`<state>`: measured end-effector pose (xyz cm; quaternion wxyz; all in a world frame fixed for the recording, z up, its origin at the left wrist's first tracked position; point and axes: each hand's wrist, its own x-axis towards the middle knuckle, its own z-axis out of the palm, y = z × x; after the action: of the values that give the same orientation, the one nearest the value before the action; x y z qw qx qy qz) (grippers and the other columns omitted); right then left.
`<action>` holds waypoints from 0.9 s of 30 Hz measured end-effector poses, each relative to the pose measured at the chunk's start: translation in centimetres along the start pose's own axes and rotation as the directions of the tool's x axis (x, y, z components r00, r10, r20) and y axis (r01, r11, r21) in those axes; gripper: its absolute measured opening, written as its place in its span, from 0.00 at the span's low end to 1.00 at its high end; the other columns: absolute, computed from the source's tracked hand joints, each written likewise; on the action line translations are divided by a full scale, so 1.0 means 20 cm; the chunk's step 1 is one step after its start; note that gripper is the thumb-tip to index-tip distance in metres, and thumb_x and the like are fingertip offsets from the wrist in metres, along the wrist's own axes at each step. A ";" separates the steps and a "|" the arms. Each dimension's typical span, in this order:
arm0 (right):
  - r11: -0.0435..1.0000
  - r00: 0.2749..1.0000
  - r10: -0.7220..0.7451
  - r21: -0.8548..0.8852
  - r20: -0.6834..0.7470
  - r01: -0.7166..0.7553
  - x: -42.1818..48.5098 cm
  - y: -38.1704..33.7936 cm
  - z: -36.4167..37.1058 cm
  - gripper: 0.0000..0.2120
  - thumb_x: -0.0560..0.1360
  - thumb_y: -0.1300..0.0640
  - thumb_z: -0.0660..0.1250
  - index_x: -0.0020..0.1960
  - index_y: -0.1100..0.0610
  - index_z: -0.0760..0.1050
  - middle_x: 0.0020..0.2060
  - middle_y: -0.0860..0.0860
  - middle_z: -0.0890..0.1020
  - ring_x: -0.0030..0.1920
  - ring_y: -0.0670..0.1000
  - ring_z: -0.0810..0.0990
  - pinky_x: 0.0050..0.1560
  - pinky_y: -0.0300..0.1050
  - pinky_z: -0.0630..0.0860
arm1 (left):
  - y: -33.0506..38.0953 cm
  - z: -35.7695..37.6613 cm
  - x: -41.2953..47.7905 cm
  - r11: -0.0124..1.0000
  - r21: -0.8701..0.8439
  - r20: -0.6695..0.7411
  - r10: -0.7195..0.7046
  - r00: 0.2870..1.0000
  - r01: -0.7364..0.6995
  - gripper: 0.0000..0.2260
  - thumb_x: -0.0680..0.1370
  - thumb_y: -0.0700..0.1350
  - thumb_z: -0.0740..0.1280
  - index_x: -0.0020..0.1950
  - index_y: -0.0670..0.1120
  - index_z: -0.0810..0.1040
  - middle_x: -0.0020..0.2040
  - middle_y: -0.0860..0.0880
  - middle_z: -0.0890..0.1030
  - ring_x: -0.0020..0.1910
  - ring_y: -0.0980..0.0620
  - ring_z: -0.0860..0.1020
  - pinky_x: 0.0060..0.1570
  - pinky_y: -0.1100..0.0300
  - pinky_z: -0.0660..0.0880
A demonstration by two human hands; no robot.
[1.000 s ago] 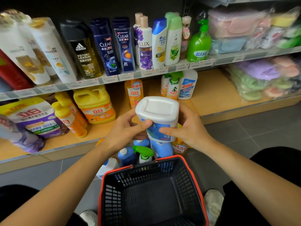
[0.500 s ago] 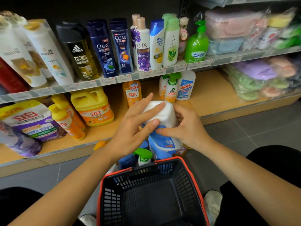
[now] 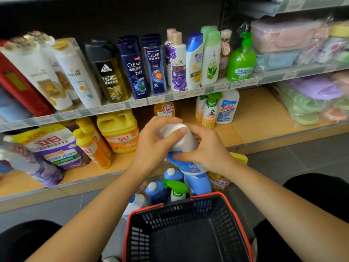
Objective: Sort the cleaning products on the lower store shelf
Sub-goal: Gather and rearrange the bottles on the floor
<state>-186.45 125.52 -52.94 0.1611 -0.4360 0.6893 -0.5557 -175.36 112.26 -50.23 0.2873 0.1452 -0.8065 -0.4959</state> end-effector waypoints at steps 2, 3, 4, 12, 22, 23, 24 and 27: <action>1.000 1.000 0.005 0.001 0.006 -0.005 0.01 0.00 0.01 0.32 0.63 0.56 0.84 0.65 0.52 0.78 0.55 0.47 0.85 0.56 0.48 0.83 0.55 0.57 0.80 | -0.01 -0.02 0.01 0.999 0.021 -0.021 0.027 0.999 -0.026 0.06 0.79 0.43 0.72 0.54 0.47 0.86 0.55 0.51 0.83 0.58 0.55 0.80 0.60 0.46 0.76; 1.000 1.000 0.005 0.006 0.007 -0.005 0.01 0.00 0.01 0.31 0.63 0.56 0.84 0.64 0.52 0.78 0.54 0.47 0.85 0.55 0.49 0.83 0.55 0.57 0.80 | -0.01 -0.03 0.01 0.997 0.037 -0.012 0.063 0.998 -0.062 0.07 0.79 0.41 0.71 0.55 0.45 0.86 0.56 0.49 0.84 0.59 0.55 0.80 0.61 0.46 0.76; 1.000 1.000 0.004 0.019 0.007 -0.004 0.01 0.00 0.01 0.31 0.64 0.56 0.84 0.64 0.52 0.78 0.54 0.47 0.85 0.55 0.49 0.83 0.54 0.58 0.80 | -0.01 -0.03 0.00 0.993 0.057 0.009 0.106 0.994 -0.107 0.08 0.80 0.41 0.70 0.57 0.44 0.86 0.58 0.48 0.84 0.62 0.54 0.79 0.63 0.46 0.75; 0.993 1.000 -0.008 0.120 -0.010 0.009 -0.01 -0.04 -0.04 0.30 0.66 0.59 0.82 0.66 0.54 0.78 0.54 0.49 0.86 0.55 0.51 0.84 0.55 0.58 0.80 | -0.02 -0.05 -0.09 0.892 0.184 0.115 0.398 0.910 -0.413 0.16 0.77 0.43 0.71 0.65 0.43 0.80 0.67 0.47 0.79 0.74 0.47 0.72 0.74 0.38 0.64; 0.958 0.999 0.011 0.287 -0.044 0.002 -0.04 -0.03 -0.11 0.26 0.68 0.63 0.80 0.62 0.47 0.79 0.54 0.49 0.86 0.55 0.51 0.85 0.54 0.50 0.83 | -0.17 -0.06 -0.09 0.967 0.081 0.034 0.239 0.970 -0.241 0.21 0.80 0.50 0.70 0.73 0.52 0.74 0.72 0.54 0.76 0.67 0.54 0.77 0.59 0.50 0.81; 0.952 0.999 0.014 0.305 -0.050 0.002 -0.04 -0.03 -0.12 0.26 0.68 0.62 0.80 0.62 0.47 0.79 0.54 0.49 0.86 0.55 0.51 0.85 0.53 0.48 0.83 | -0.17 -0.05 -0.09 0.984 0.012 0.059 0.177 0.982 -0.178 0.22 0.80 0.51 0.69 0.74 0.56 0.71 0.70 0.58 0.76 0.63 0.54 0.80 0.54 0.51 0.82; 0.948 0.998 0.017 0.318 -0.055 0.002 -0.04 -0.03 -0.13 0.26 0.68 0.62 0.80 0.62 0.46 0.79 0.54 0.49 0.86 0.55 0.51 0.85 0.52 0.47 0.83 | -0.17 -0.05 -0.08 0.988 -0.036 0.080 0.150 0.985 -0.147 0.23 0.80 0.51 0.69 0.75 0.59 0.69 0.69 0.59 0.77 0.60 0.54 0.81 0.51 0.53 0.83; 0.935 0.995 0.044 0.354 -0.089 -0.010 -0.05 -0.02 -0.15 0.24 0.68 0.59 0.80 0.60 0.46 0.80 0.54 0.49 0.86 0.55 0.51 0.85 0.51 0.46 0.83 | -0.22 -0.02 -0.08 0.986 -0.164 0.142 0.030 0.989 -0.007 0.29 0.79 0.46 0.71 0.77 0.61 0.64 0.67 0.52 0.80 0.58 0.51 0.82 0.49 0.59 0.82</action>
<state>-187.91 128.17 -51.72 0.2112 -0.3637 0.5913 -0.6882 -174.10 110.64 -54.51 0.2440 0.0775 -0.7832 -0.5666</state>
